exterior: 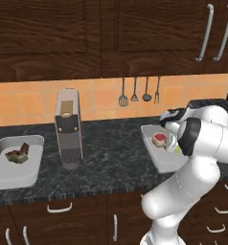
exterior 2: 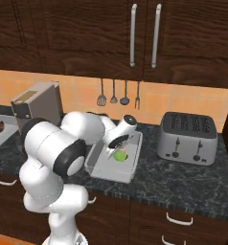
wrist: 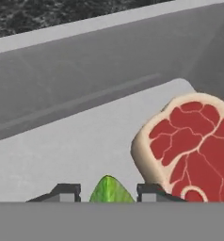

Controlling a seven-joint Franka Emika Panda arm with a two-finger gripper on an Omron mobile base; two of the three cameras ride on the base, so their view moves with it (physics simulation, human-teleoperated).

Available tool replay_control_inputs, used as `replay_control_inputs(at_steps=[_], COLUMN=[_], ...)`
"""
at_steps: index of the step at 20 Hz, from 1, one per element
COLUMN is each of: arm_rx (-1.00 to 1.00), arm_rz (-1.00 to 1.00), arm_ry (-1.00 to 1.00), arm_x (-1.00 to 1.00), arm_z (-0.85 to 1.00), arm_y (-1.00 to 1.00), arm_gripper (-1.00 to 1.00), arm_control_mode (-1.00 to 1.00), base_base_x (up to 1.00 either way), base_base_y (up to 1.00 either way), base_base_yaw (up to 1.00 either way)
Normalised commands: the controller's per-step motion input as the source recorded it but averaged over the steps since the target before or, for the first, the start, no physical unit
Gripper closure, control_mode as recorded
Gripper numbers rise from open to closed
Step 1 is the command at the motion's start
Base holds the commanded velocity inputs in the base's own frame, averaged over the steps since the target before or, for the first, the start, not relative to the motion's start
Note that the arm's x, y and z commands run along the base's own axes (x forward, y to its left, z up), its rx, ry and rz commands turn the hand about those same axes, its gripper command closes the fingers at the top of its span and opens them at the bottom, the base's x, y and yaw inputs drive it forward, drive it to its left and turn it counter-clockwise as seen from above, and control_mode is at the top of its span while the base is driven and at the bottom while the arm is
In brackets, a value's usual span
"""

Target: Place one lemon wedge and one steak in each tupperware on the nearby counter, to pack two identical lunches.

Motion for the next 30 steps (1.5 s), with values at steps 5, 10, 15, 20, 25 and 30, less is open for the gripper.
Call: replay_control_inputs(at_steps=[5,10,15,20,25,30], arm_rx=[-0.02,-0.12,-0.11,0.03,0.08,0.07], arm_rz=[0.00,-0.04,-0.09,-0.16,-0.44,-0.49], arm_ry=[0.00,0.00,-0.14,-0.30,-0.13,-0.01], arm_x=[-0.77,-0.85,-0.83,-0.95,-0.74,-0.13], arm_z=[0.77,0.54,0.07,0.18,0.84,0.65], arm_y=[0.03,0.49,0.40,0.11,0.35,0.48], arm_gripper=[-1.00,-1.00,-1.00,-1.00,-1.00,-1.00], arm_control_mode=[-1.00,-1.00,-1.00,-1.00,-1.00,-1.00], base_base_x=[0.00,0.00,0.00,0.00,0.00,0.00], base_base_y=[0.00,0.00,0.00,0.00,0.00,0.00], base_base_yaw=[0.00,0.00,0.00,0.00,0.00,0.00])
